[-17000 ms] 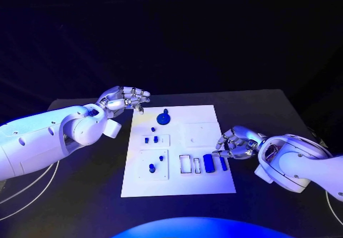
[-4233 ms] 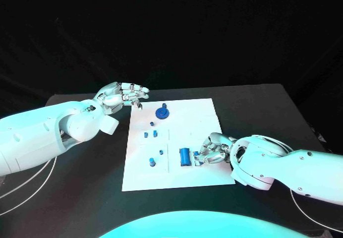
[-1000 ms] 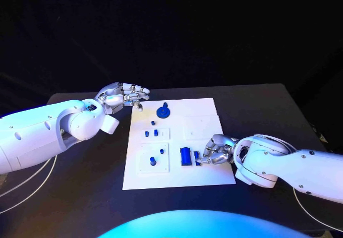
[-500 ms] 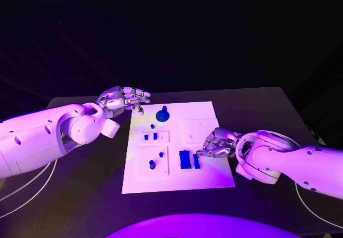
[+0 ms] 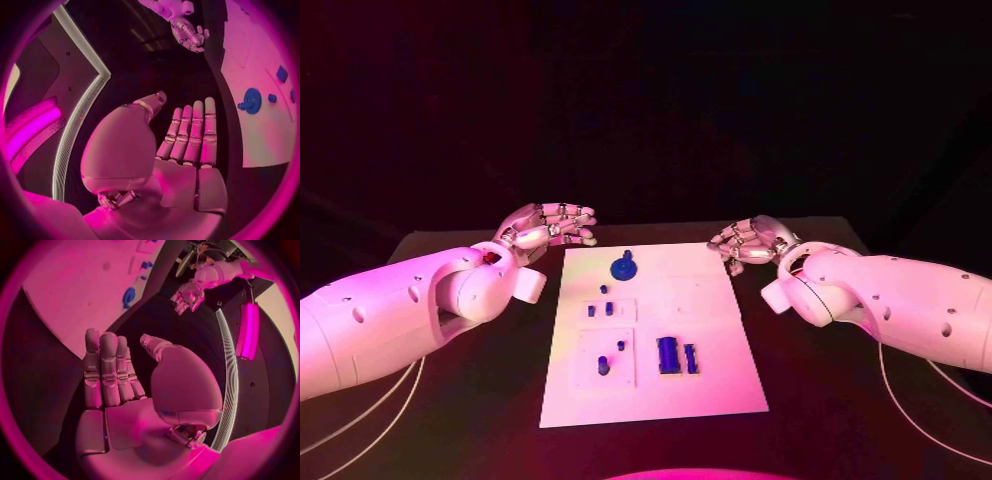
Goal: Assemble the parts on the task board
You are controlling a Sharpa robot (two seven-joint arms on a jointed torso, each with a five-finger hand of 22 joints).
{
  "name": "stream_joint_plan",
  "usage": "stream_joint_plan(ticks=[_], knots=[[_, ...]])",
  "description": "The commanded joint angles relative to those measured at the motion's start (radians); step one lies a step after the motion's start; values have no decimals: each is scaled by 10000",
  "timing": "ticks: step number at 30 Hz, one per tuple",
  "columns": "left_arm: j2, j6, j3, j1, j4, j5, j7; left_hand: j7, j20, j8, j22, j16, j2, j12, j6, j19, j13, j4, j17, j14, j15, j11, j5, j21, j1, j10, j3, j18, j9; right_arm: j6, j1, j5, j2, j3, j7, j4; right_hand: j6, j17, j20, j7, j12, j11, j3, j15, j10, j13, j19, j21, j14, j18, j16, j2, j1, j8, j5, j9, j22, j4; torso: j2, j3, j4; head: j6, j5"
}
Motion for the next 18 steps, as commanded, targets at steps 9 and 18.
stream_joint_plan(ticks=[9,18], knots=[[814,-939,6,-198,-1096,779,722,-1948,-2603,-3189,-3614,-6979,1898,-3600,-7499,-7638,-1010,-1453,-3095,-7107,-1533,-1909,-891,-3845,-3957,-8204,-4346,-1694,-3112,137,-34,1938,906,154,1949,-1927,-8084,-7186,-1290,-1700,-4878,-937,-5007,-220,-10177,-8030,-10833,-3519,-12143,-1703,-7606,1949,-3444,-3498,-1633,-5523,-10884,-1702,-236,28,44,380,75],[728,-2025,65,-341,-379,781,868,-1948,-2603,-3189,-3614,-6979,1898,-3600,-7499,-7638,-1010,-1453,-3095,-7107,-1533,-1909,-891,-3845,-13827,-8204,-4346,-1694,-3112,-645,-424,2787,656,504,2607,-841,-8084,-7186,-1290,-1700,-4878,-937,-5007,-220,-10177,-8030,-10833,-3519,-12143,-1703,-7606,1949,-11795,-3498,-1633,-5523,-10884,-1702,-399,61,136,919,99]])
